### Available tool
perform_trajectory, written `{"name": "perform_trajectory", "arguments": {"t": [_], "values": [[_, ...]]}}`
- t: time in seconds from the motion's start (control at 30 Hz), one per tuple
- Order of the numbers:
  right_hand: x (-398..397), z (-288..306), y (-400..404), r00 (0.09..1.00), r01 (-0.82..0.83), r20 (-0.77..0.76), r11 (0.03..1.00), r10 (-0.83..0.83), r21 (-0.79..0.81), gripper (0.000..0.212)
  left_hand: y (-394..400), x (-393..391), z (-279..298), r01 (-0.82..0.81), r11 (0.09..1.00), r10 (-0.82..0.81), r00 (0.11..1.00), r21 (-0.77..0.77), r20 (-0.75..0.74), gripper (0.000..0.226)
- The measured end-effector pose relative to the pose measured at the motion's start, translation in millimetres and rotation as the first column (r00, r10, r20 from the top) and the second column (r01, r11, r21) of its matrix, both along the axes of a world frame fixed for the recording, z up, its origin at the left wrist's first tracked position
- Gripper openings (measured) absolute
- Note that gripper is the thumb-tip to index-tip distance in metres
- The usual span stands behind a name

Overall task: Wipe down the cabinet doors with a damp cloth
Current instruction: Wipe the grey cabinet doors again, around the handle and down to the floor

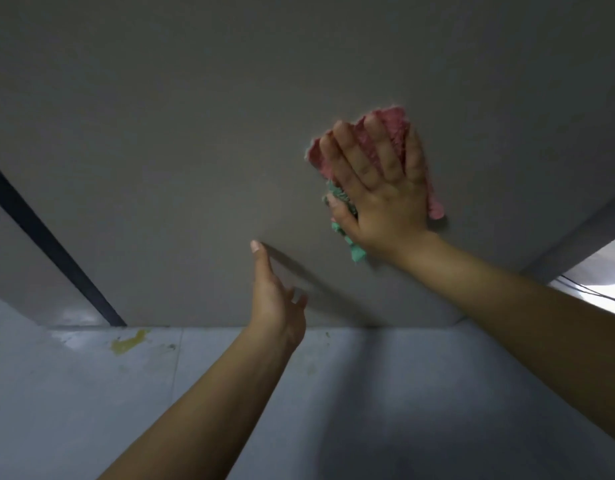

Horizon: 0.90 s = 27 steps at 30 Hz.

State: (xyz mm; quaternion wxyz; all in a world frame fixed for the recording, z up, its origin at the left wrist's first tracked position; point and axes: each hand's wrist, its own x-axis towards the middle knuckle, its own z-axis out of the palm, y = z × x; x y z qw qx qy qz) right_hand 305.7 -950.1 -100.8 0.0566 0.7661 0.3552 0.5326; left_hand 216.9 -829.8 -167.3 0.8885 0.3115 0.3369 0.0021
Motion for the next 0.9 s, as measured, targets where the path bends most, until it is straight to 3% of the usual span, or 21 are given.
{"name": "perform_trajectory", "arguments": {"t": [0.07,0.17,0.27,0.37,0.43,0.53,0.63,0.7,0.77,0.9], "values": [[1.6,-7.3,15.1,1.000,-0.004,0.012,1.000,0.004,-0.008,0.063,2.3,-3.2,6.1,0.022,1.000,-0.022,0.999,-0.005,0.038,0.071],[5.7,-42.8,30.3,0.996,-0.073,0.026,0.972,0.080,-0.224,0.069,9.9,-4.0,7.6,0.034,0.999,-0.032,0.997,-0.024,0.075,0.065],[1.5,-67.9,32.7,0.992,-0.101,0.025,0.891,0.124,-0.443,0.052,11.6,-0.9,8.4,0.040,0.998,-0.037,0.997,-0.043,0.072,0.070],[0.6,-65.1,15.7,0.992,-0.115,-0.014,0.864,0.125,-0.491,0.051,6.8,-2.6,10.6,0.034,0.997,-0.030,0.998,-0.075,0.051,0.069],[3.4,-51.9,-4.2,0.995,-0.102,-0.045,0.905,0.091,-0.413,0.056,5.5,-4.3,12.6,0.021,0.995,-0.018,0.999,-0.094,0.032,0.069],[6.7,-15.3,-34.3,0.998,0.044,-0.027,0.988,-0.048,-0.145,0.063,5.7,-5.7,20.0,-0.004,0.996,0.004,1.000,-0.093,0.005,0.070],[1.8,25.7,-22.0,0.984,0.177,-0.050,0.966,-0.170,0.191,0.064,3.2,-5.5,25.5,-0.018,0.994,0.018,1.000,-0.108,-0.002,0.073],[-2.6,40.8,11.1,0.982,0.183,-0.010,0.934,-0.189,0.307,0.059,2.0,-3.5,27.5,-0.024,0.992,0.025,1.000,-0.122,0.002,0.074],[-3.6,40.7,46.1,0.997,0.059,0.036,0.972,-0.069,0.227,0.055,3.0,-2.1,26.6,-0.044,0.990,0.044,0.999,-0.134,-0.003,0.076],[-1.6,11.7,71.4,0.989,-0.125,0.053,0.971,0.138,-0.206,0.053,4.2,-4.9,25.5,-0.054,0.991,0.055,0.999,-0.126,-0.001,0.079]]}}
